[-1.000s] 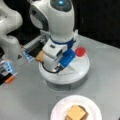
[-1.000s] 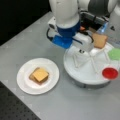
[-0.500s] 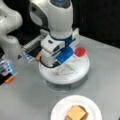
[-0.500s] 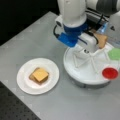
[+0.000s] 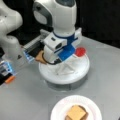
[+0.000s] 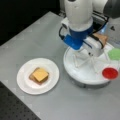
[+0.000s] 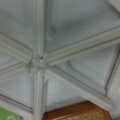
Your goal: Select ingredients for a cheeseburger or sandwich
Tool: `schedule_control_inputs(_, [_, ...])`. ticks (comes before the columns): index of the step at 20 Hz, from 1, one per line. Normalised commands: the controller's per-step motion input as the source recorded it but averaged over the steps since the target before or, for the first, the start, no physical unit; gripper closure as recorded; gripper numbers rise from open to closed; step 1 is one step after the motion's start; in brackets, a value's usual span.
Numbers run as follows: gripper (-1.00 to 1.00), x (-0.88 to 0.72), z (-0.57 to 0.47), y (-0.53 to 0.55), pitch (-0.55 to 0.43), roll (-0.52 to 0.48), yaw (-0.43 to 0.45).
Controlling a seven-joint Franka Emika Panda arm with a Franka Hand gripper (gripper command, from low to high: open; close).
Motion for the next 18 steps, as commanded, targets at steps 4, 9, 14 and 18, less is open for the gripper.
schedule_control_inputs(4, [-1.00,-0.33,-0.20,0.19,-0.227,-0.045,-0.094])
schedule_control_inputs(9, [-1.00,-0.40,-0.18,0.16,-0.249,-0.041,0.030])
schedule_control_inputs(14, [-1.00,-0.43,-0.20,0.10,-0.287,-0.026,0.066])
schedule_control_inputs(18, [-1.00,-0.42,-0.19,0.07,-0.308,-0.012,0.065])
